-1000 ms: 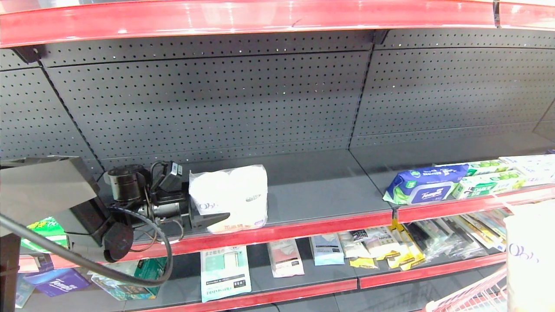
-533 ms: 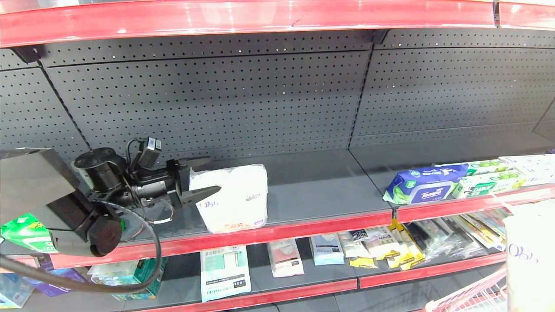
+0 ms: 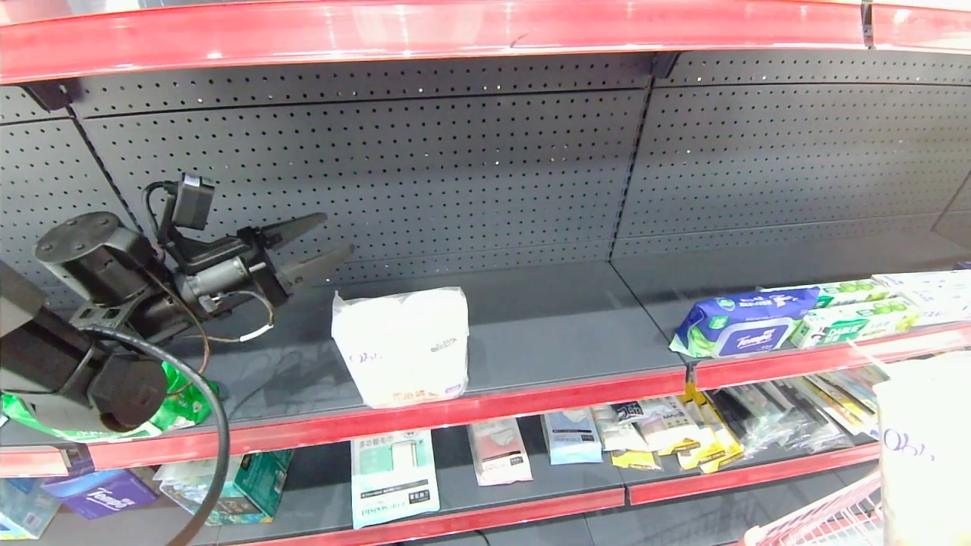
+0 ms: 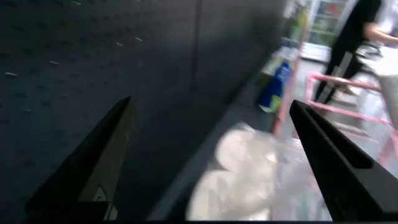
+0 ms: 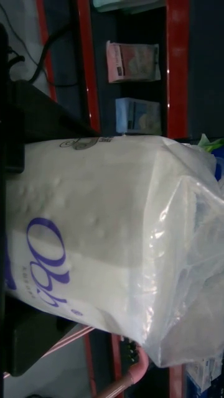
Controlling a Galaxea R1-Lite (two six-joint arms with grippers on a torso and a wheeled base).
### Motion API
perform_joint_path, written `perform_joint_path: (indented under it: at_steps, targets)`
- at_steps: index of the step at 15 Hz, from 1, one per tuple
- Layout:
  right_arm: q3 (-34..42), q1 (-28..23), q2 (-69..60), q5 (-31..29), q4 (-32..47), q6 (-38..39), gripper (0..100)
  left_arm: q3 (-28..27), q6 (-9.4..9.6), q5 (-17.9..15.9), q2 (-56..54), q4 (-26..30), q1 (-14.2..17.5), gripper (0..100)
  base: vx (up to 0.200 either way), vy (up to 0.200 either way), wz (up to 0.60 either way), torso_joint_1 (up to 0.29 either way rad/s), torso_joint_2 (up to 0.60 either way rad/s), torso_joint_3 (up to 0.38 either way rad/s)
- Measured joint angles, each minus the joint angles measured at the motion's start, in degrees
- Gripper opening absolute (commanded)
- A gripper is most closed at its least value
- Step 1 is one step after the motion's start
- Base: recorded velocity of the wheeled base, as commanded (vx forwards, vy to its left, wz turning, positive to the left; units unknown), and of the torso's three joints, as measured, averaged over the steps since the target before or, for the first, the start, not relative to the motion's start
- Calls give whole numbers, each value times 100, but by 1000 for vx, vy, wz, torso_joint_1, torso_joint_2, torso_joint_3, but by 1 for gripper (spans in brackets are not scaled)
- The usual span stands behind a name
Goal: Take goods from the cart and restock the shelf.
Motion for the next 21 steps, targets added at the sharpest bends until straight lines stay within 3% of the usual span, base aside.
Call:
perform_joint_path:
  at_steps: [2,5,6,8,9,10,12,14,18,21]
  targets:
    - [-7,7,41,13,-9,5,0,-84,59,972,-68,-2,0,100,0,0,0,0,0,0]
    - [-10,7,116,38,-13,13,0,-95,756,1888,-104,1,117,100,0,0,0,0,0,0]
    - [-11,7,139,44,-30,20,0,-90,879,2432,-107,50,137,100,0,0,0,0,0,0]
    - [-11,18,168,60,-30,30,0,-154,973,4239,-151,479,138,100,0,0,0,0,0,0]
    - [-11,20,174,60,-30,33,0,-179,1011,4899,-206,874,127,100,0,0,0,0,0,0]
    - [-10,28,180,63,-30,30,0,-184,1041,5272,-291,1270,127,100,0,0,0,0,0,0]
    - [-29,50,213,79,-20,33,0,-57,1084,5558,-600,1977,134,100,0,0,0,0,0,0]
    - [-140,49,279,110,-9,9,0,180,1140,5522,-1078,2826,149,100,0,0,0,0,0,0]
    - [-674,39,745,238,-17,-33,0,770,1229,5005,-2770,5125,167,100,0,0,0,0,0,0]
    - [-1054,60,1287,575,-49,-101,0,1182,1473,4609,-4322,6743,208,100,0,0,0,0,0,0]
